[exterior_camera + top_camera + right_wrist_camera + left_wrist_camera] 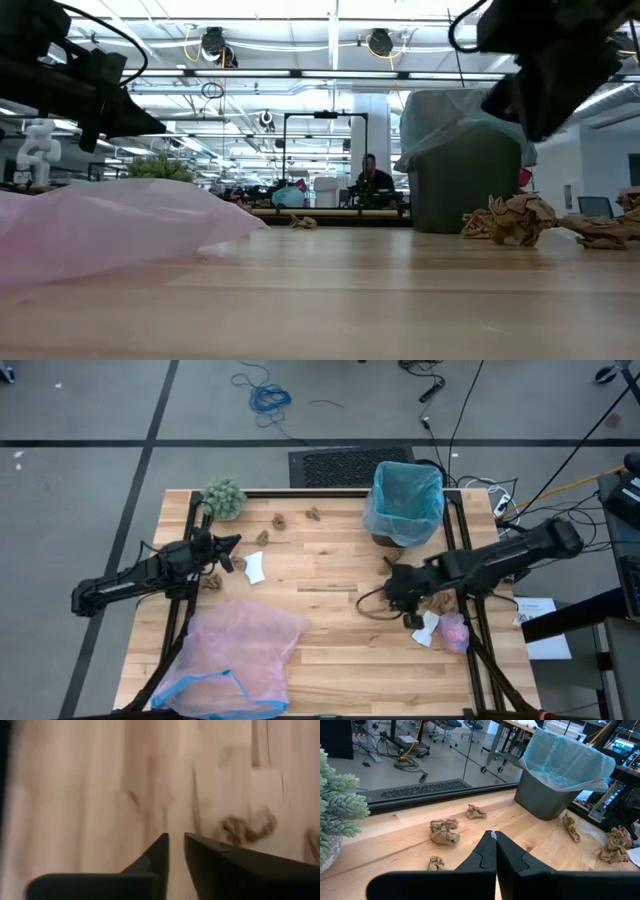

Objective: Place trash/remove bag and relplace
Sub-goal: Put the brown napkin into the trash bin

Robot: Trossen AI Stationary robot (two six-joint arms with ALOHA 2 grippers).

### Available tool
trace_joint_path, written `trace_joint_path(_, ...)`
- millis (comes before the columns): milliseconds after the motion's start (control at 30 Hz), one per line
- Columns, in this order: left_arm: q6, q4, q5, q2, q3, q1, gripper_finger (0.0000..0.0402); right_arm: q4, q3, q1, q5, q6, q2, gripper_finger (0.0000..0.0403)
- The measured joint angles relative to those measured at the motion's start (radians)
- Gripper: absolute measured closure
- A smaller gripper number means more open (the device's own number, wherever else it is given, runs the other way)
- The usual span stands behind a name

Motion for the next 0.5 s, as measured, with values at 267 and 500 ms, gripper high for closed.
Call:
trace_joint_path(267,0.000,0.000,0.000,0.000,0.000,0.000,0.0402,-0.117,0.083,0.028,0.192,0.022,0.200,0.0191)
trace_joint_path(500,0.000,0.000,0.000,0.000,0.000,0.000,0.0402,-0.134,0.084,0.026,0.212,0.002,0.321,0.0141)
